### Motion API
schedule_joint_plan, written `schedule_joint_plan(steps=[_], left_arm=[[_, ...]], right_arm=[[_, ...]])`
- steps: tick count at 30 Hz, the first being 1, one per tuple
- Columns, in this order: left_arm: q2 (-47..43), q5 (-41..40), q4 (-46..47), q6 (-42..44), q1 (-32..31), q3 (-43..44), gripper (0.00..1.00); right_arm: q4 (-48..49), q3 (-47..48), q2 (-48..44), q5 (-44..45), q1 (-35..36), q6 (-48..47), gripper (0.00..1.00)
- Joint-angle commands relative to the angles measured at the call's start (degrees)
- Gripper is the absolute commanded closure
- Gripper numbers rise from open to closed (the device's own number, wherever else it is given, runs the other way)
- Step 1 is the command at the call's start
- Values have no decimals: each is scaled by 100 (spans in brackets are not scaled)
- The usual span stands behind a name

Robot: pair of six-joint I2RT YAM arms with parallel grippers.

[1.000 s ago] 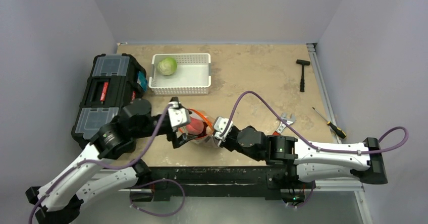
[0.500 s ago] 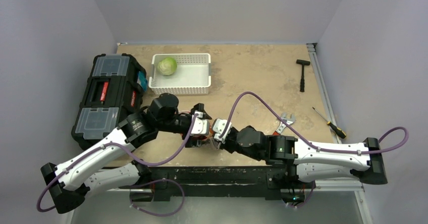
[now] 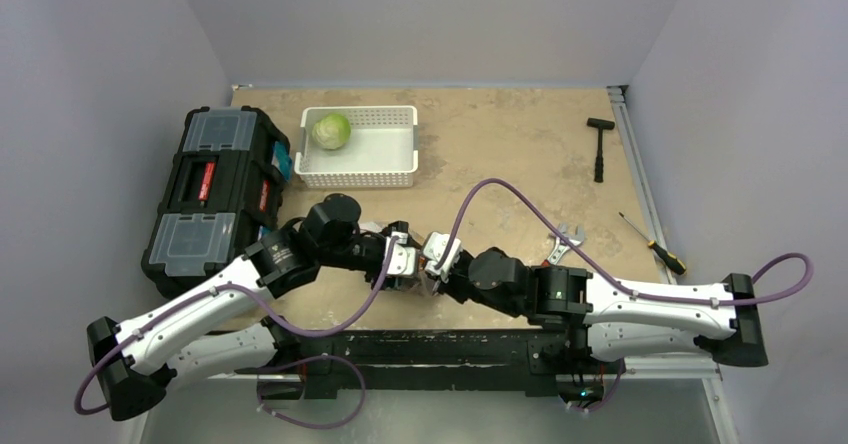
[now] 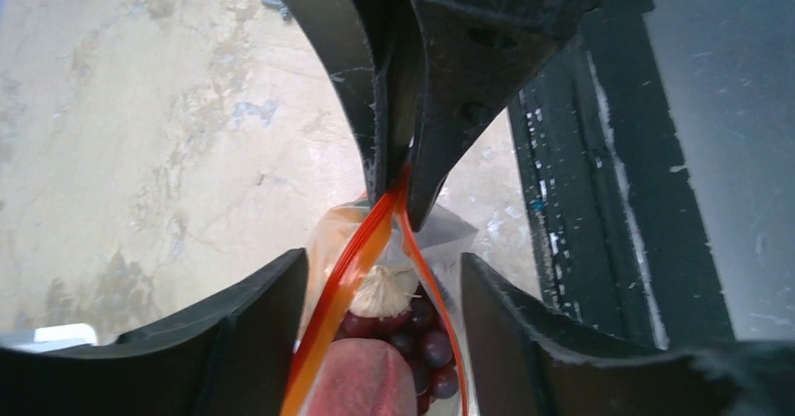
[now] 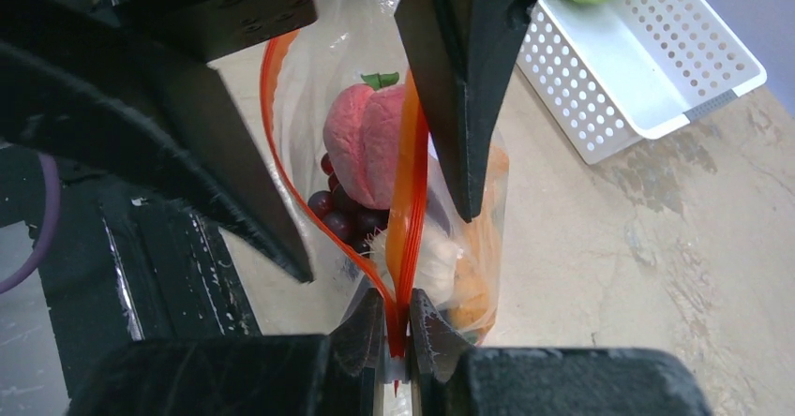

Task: Place the food in the zip-top bag and seal the zipper
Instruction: Adjust the zipper food storage bag at the center of the board.

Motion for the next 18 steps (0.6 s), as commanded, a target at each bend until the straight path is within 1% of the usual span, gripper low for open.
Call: schedule_joint_plan(steps=[1,4,6,9,10,12,14,15,16,18], left_arm=[[35,-806,115,172,-96,20,49],[23,-1372,171,180,-97,-6,68],[20,-1447,223,193,-97,-40,75],[80,-1277,297,182,-97,-121,84],[98,-1215,282,172,-101,-102,89],[134,-1095,195,159,-95,-33,99],[99,-1094,228,142,-92,-57,100],[82,-1116,264,138,-92,-99,100],[62,-1115,288,140,-98,-124,100],[41,-1093,293,142,-97,-129,100]], right_arm=[[352,267,-147,31,3,34,100],[558,121,-285,216,3,26,100],[712,23,-361,433,1,24,100],[877,-90,-433,513,-15,98,100],[1009,-179,-462,545,-17,113,96],[1236,-307,-469,633,-34,162,78],[1196,-290,-388,848,-76,270,61],[1194,-316,-376,940,-110,479,52],[1260,-397,-407,954,-157,548,45],[1545,-718,-582,616,-292,600,40]])
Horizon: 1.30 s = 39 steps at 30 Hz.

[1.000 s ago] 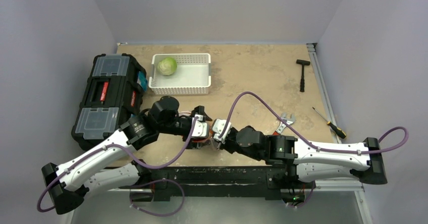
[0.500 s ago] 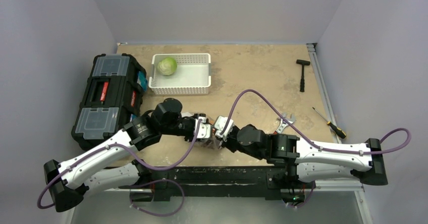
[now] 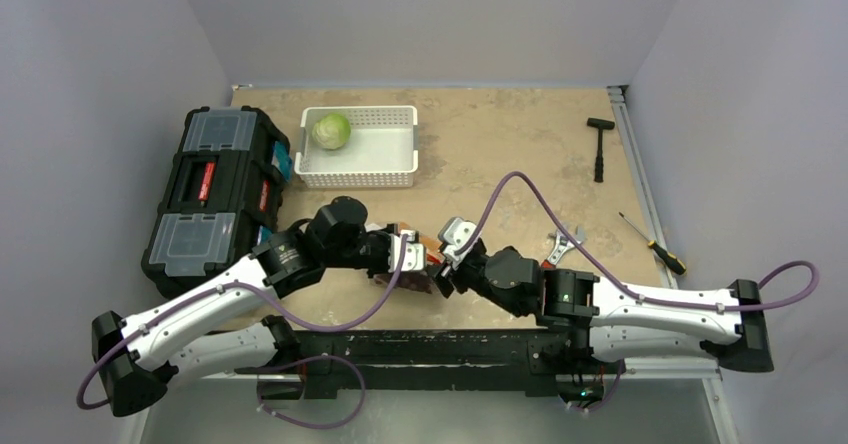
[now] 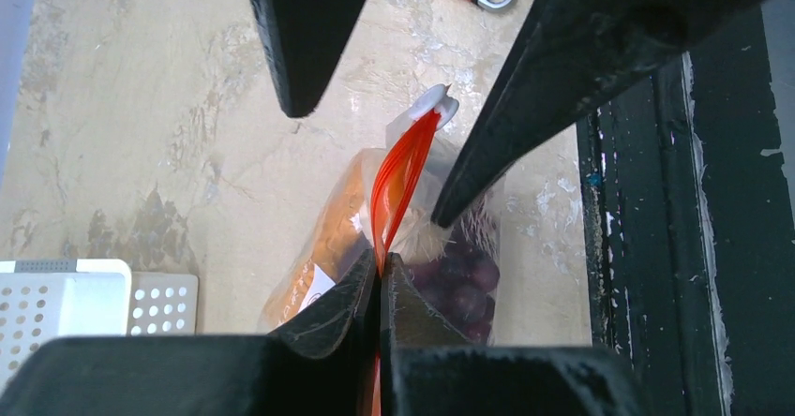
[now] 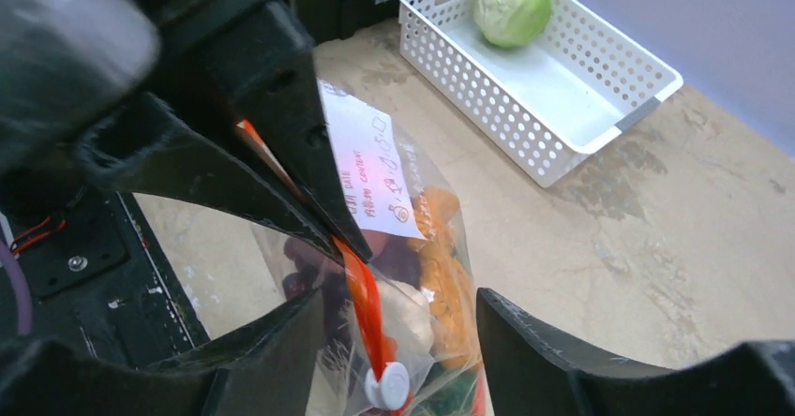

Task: Place the food in the zip-top bag and seal the zipper
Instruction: Adjust the zipper food storage bag at the center of the board.

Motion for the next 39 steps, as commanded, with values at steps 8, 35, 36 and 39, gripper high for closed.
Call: schedule_joint_plan(steps=[8,35,36,39], left_arm=[[-269,-37,313,29,4,-151,100],[100,1994,-1293,-698,977,1766,27],[279,2351,-1438,-735,1154,2030,26],[1013,2760,-2209,-514,1266,2773,27]], right_arm=[[2008,-1728,-972,-1287,-759,601,23],[3794,-2324,-806,-3473,-1614,43,95],[3753,-2311,-817,-3557,-1614,45,96],[3797,-2349,-791,-3674,-1625,45,97]])
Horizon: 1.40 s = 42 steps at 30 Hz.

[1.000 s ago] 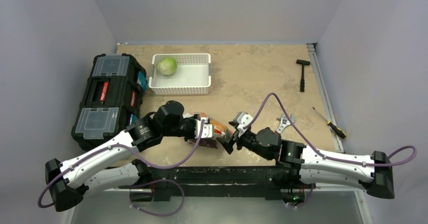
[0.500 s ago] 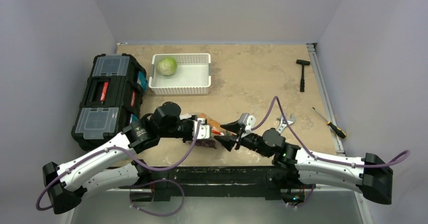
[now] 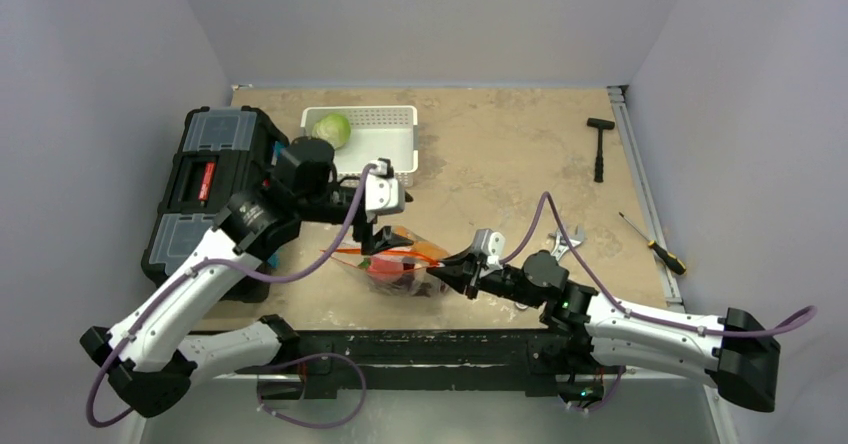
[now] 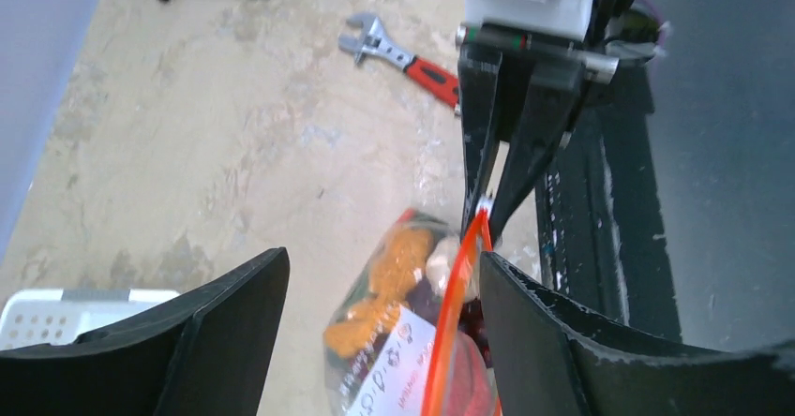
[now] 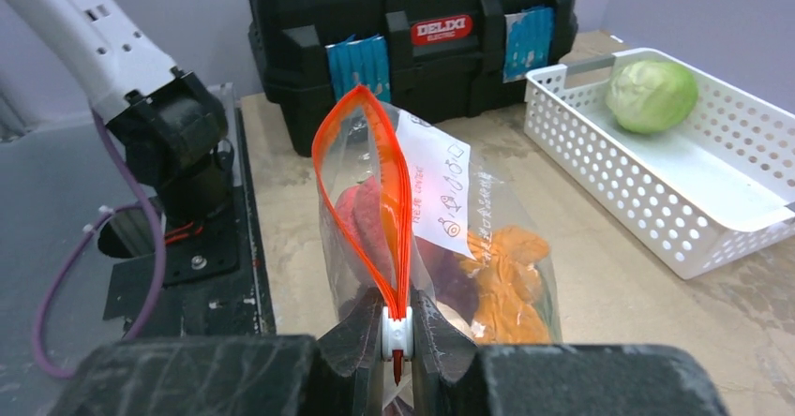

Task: Place the food in the zip-top bag and seal the zipper
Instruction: Adjust the zipper food storage bag at the center of the board.

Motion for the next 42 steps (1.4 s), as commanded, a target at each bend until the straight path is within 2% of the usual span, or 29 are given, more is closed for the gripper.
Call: schedule_joint_plan(steps=[1,4,8,11,15,22,26,28,31,33,35,37,39,41,42], left_arm=[[949,1423,-1361,178,178,1095,28],[1666,1939,-2241,637,187,1541,33],[2251,2310,-2890,1014,189,1782,44],[2354,2251,-2724,946,192,1592,46],[2292,2139,-2403,763,185,1312,55],[1965,1211,-1627,372,165,691,69],[1823,1000,-1335,259,157,505,76],[1763,839,-1331,266,150,474,83],[1494,240,-846,85,36,193,100],[1215,-365,-513,97,-259,-70,100],[833,-1558,78,179,-802,-534,100],[288,-3065,1225,217,-1286,-1295,100],[-274,-4165,2510,91,-1523,-2147,100],[-706,-4723,3182,26,-1653,-2601,100],[-796,-4677,3227,-17,-1688,-2670,100]], right_arm=[[90,238,-53,-351,-38,-130,97],[20,311,15,-368,-38,-135,100],[58,273,-41,-349,-51,-131,100],[58,247,-81,-376,-51,-112,100],[34,250,-105,-340,-50,-103,100],[4,292,-42,-360,-51,-105,100],[-7,338,18,-369,-51,-126,100],[-53,362,41,-369,-51,-121,100],[-94,380,33,-352,-52,-128,100],[-106,384,43,-340,-49,-93,100],[-144,412,52,-277,-48,2,100],[-258,444,7,-195,-56,131,100],[-359,429,-85,-149,-51,276,100],[-403,352,-193,-105,-46,408,100],[-434,321,-229,-66,-50,472,100]])
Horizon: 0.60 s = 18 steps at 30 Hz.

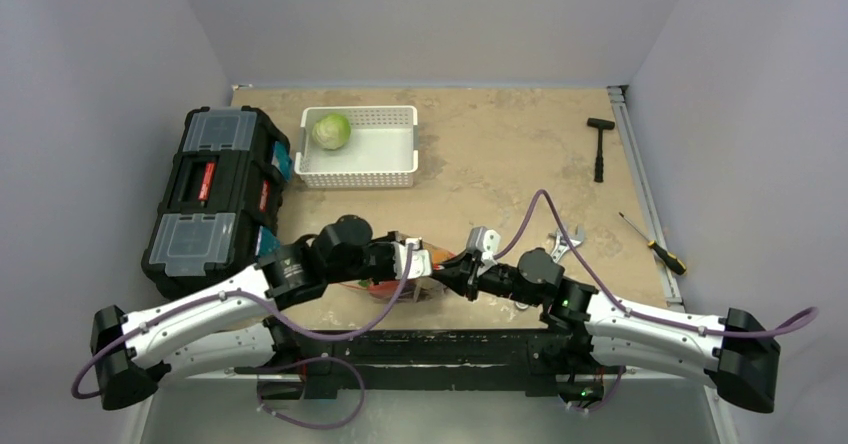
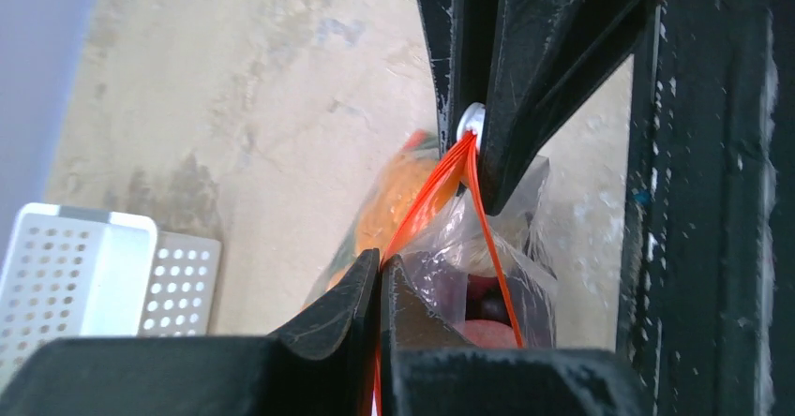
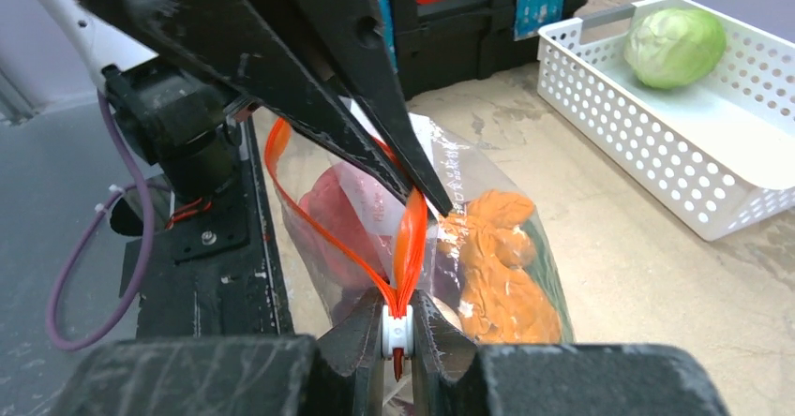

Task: Place the food in the zip-top bag and seal the zipper
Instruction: Adjust the zipper food storage bag at the center of the board.

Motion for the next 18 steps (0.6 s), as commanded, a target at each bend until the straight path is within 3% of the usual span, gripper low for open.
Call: schedule_joint_plan(steps=[1,4,6,10,13,15,18], left_arm=[[-558,-1811,1766,-235,-147,-523,100],[-458,-722,891,-480,-150,-34,97],[-385,402,118,-482,-150,425,80],[-348,1807,-1133,-508,5,993,49],[-278,2888,-1642,-593,667,1359,31],[-95,3546,-1880,-674,1136,1636,27],[554,3592,-2430,-731,1293,2206,27]], right_arm=[[51,183,-300,207,-15,375,100],[-80,229,-282,245,-12,405,100],[-169,339,-218,260,-13,372,100],[-242,427,-216,276,-14,338,100],[-260,448,-206,255,-10,325,100],[-258,467,-165,218,-14,302,100],[-287,507,-110,185,-17,288,100]])
